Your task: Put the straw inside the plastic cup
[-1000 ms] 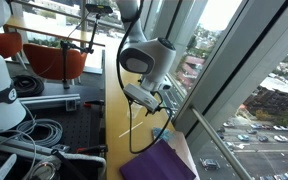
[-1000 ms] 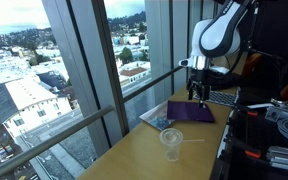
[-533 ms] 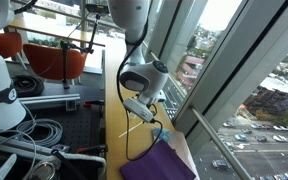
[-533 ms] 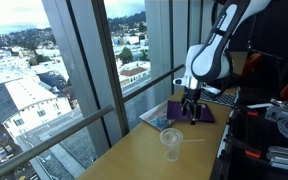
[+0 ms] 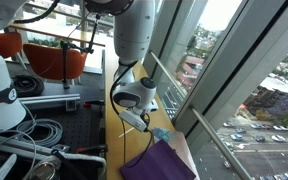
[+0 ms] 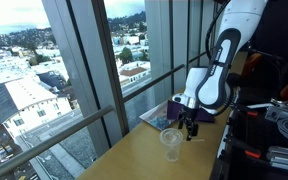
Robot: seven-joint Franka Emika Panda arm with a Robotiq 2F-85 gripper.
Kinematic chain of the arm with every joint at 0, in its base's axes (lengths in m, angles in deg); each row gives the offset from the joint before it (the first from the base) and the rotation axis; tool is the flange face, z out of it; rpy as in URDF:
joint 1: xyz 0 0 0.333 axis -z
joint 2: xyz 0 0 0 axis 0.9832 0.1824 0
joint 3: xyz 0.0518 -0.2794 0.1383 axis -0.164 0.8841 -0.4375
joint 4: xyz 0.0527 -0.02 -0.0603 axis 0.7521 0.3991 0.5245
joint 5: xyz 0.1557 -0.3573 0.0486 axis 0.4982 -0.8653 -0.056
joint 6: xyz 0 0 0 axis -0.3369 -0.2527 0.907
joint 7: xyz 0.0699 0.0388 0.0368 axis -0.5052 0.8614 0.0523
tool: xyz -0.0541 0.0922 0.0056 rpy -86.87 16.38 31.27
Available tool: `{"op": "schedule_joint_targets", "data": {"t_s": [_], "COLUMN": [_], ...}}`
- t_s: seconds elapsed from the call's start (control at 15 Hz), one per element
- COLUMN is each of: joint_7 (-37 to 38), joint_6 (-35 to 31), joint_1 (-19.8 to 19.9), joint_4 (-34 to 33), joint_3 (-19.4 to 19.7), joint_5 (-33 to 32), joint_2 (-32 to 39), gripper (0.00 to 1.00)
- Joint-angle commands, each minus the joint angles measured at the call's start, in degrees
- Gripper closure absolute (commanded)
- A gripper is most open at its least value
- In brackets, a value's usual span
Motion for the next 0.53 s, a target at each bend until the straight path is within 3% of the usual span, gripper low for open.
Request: {"op": "schedule_joint_targets", "data": {"t_s": [0.0,0.07,0.13,0.47], "joint_7": [6.3,7.8,9.2,14.4], "joint_6": [-3.6,-4.2,-4.5,-3.9], "joint_1": [-1.5,-1.8,-1.9,-1.4], "joint_4": [-2.5,-2.6,-2.8,-4.4], "joint_3": [2.0,2.3,2.6,3.2], "joint_5": [-6.6,-8.0,-9.4,-14.4], "joint_2": [3.9,4.3,4.7,5.5], "gripper": [0.0,0.1,0.28,0.66]}}
